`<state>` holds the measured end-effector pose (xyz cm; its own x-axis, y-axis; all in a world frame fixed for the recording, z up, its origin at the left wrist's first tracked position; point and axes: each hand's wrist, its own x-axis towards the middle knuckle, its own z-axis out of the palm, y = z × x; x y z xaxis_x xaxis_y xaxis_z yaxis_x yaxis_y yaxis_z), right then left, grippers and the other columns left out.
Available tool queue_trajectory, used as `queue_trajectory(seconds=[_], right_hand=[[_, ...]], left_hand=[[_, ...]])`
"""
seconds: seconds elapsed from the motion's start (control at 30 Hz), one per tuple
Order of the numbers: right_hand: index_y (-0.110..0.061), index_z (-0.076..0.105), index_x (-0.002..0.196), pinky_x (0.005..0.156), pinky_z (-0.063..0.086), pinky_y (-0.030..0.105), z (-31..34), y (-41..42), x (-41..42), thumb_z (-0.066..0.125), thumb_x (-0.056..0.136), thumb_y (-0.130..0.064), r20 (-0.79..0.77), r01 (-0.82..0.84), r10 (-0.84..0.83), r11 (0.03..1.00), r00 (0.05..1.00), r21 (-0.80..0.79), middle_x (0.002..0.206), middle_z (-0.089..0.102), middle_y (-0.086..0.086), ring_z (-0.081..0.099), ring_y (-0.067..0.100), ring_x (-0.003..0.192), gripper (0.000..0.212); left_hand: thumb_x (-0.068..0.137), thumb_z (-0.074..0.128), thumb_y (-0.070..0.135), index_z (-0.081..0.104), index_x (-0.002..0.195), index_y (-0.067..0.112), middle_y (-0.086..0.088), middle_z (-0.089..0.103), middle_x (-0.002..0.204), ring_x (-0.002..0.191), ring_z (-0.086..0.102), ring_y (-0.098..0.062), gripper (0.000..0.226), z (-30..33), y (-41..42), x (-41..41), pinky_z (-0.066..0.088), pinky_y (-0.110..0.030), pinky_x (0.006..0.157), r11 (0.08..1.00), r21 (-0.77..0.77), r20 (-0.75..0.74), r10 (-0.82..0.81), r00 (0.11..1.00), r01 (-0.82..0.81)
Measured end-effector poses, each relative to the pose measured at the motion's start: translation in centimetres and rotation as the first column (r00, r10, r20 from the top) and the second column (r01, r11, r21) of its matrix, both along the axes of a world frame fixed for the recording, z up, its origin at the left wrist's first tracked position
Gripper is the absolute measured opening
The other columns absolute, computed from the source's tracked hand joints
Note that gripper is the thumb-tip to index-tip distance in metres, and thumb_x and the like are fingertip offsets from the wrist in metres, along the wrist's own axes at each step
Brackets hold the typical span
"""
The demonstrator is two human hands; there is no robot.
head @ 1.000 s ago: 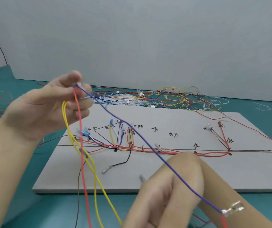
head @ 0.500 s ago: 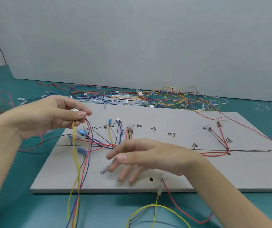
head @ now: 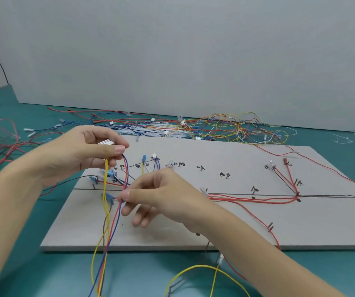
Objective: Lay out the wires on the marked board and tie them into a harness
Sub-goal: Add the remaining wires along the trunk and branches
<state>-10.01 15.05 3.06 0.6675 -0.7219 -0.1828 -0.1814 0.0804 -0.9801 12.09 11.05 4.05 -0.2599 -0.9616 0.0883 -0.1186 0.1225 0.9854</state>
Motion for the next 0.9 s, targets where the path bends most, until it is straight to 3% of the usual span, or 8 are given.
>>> queue_trajectory(seconds=[0.17, 0.3, 0.4, 0.53, 0.7, 0.77, 0.9], right_hand=[[-0.008, 0.062, 0.082, 0.053, 0.053, 0.022, 1.2, -0.5, -0.9, 0.053, 0.096, -0.014, -0.001, -0.004, 0.004, 1.000, 1.000, 0.023, 0.076, 0.067, 0.009, 0.062, 0.020, 0.058, 0.017], [-0.010, 0.056, 0.084, 0.059, 0.055, 0.023, 2.0, -0.9, -2.1, 0.047, 0.096, -0.016, 0.162, -0.035, 0.002, 0.979, 0.987, 0.203, 0.074, 0.070, 0.007, 0.067, 0.020, 0.062, 0.017], [-0.011, 0.062, 0.087, 0.056, 0.054, 0.023, 2.1, -1.4, -2.7, 0.055, 0.096, -0.017, 0.152, -0.031, 0.010, 0.991, 0.988, 0.131, 0.075, 0.069, 0.007, 0.066, 0.019, 0.059, 0.012], [-0.015, 0.069, 0.087, 0.045, 0.042, 0.017, 1.7, -1.4, -2.6, 0.058, 0.095, -0.020, 0.130, -0.014, 0.002, 0.996, 0.992, 0.092, 0.075, 0.068, 0.001, 0.058, 0.012, 0.052, 0.014], [-0.015, 0.069, 0.093, 0.038, 0.032, 0.016, 1.2, -1.0, -1.9, 0.052, 0.099, -0.026, 0.176, -0.061, 0.035, 0.987, 0.984, 0.149, 0.073, 0.065, -0.002, 0.049, 0.009, 0.043, 0.021], [-0.016, 0.069, 0.090, 0.037, 0.028, 0.017, 1.2, -0.9, -1.8, 0.051, 0.099, -0.030, 0.191, -0.089, 0.061, 0.986, 0.980, 0.139, 0.066, 0.060, -0.003, 0.046, 0.008, 0.041, 0.024], [-0.019, 0.071, 0.085, 0.041, 0.025, 0.019, 1.7, -1.4, -2.4, 0.048, 0.097, -0.040, 0.241, -0.078, 0.030, 0.978, 0.970, 0.192, 0.055, 0.045, -0.006, 0.036, 0.009, 0.041, 0.033]], left_hand=[[0.047, 0.094, 0.046, 0.073, 0.092, 0.014, -0.006, 0.069, 0.083, 0.048, 0.051, -0.008, 0.059, 0.1, -0.1, 2.0, 0.037, -0.015, 0.038, 1.000, 0.011, 0.068, -0.013, 0.998, 0.012], [0.047, 0.095, 0.044, 0.071, 0.093, 0.014, -0.001, 0.065, 0.082, 0.044, 0.048, -0.008, 0.059, 0.0, -0.1, 3.2, 0.032, -0.009, 0.039, 0.998, 0.018, 0.127, -0.063, 0.990, 0.061], [0.045, 0.094, 0.045, 0.071, 0.089, 0.014, -0.001, 0.063, 0.078, 0.044, 0.044, -0.008, 0.059, 0.0, -0.2, 3.0, 0.030, -0.008, 0.039, 0.997, 0.020, 0.129, -0.071, 0.989, 0.069], [0.044, 0.090, 0.035, 0.064, 0.073, 0.014, -0.001, 0.054, 0.072, 0.053, 0.050, -0.010, 0.045, 0.5, -0.1, 2.1, 0.036, -0.014, 0.039, 0.993, 0.060, -0.051, -0.102, 0.993, 0.105], [0.065, 0.062, 0.016, 0.057, 0.069, 0.017, 0.004, 0.046, 0.069, 0.057, 0.050, -0.010, 0.007, 0.6, 0.6, -0.2, 0.045, -0.017, 0.046, 0.967, 0.123, -0.403, -0.156, 0.902, 0.223], [0.073, 0.051, 0.014, 0.057, 0.070, 0.018, 0.005, 0.045, 0.068, 0.057, 0.049, -0.010, 0.009, 0.6, 0.7, -0.9, 0.047, -0.017, 0.049, 0.955, 0.159, -0.458, -0.155, 0.875, 0.252], [0.066, 0.064, 0.015, 0.056, 0.072, 0.018, 0.006, 0.039, 0.060, 0.057, 0.049, -0.009, 0.010, 0.7, 1.1, -1.6, 0.051, -0.020, 0.053, 0.939, 0.179, -0.531, -0.159, 0.832, 0.294]])
